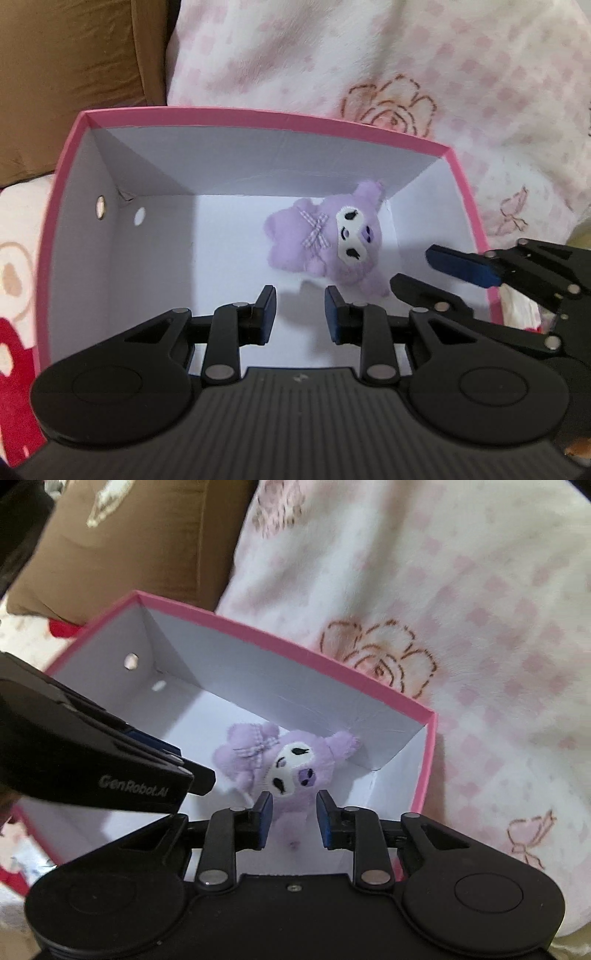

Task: Organize objects
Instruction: 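Open the right tool to drop the doll inside the pink box, then withdraw the right tool and move it toward the blue wet-wipes pack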

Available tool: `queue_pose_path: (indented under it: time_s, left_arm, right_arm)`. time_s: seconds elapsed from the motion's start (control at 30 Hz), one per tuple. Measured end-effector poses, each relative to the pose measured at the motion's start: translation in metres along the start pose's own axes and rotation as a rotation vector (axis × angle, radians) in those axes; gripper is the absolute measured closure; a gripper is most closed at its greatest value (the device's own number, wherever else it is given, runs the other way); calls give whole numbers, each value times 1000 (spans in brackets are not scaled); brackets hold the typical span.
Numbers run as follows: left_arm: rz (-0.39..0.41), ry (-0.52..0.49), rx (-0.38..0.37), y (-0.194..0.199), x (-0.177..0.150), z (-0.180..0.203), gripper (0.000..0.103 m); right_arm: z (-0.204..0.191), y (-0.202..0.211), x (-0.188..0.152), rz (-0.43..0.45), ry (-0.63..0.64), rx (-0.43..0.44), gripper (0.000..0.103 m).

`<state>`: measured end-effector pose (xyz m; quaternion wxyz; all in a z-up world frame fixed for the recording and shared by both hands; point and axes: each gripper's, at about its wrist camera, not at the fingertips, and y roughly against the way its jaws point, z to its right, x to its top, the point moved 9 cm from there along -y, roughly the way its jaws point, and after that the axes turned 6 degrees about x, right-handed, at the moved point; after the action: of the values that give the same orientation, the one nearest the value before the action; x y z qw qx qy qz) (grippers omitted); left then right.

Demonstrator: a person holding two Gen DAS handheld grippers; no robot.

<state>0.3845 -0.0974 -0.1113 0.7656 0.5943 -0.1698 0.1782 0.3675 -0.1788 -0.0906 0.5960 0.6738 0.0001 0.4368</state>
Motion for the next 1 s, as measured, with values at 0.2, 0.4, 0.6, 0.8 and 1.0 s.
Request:
queue_pose_path:
  time_s: [0.2,0.4,0.6,0.8,1.0]
  left_arm:
    - [0,-27,-4,39,-11,-5,74]
    - [15,-68,3,77,-17,-6,71]
    - [23,-89,-5,117,-26,-8,68]
    - [30,-126,8,153,-39,-7,63]
    - [46,-168,14,185,-47,-5,59]
  right_arm:
    - [-16,29,7,55,-22,50,62]
    - [-30,63,8,82,-23,72,60]
    - [-41,94,1,70,-56,74,55]
    - [-55,125,-3,105,-91,72,49]
    - [-69,147,-9,126,-112,71,41]
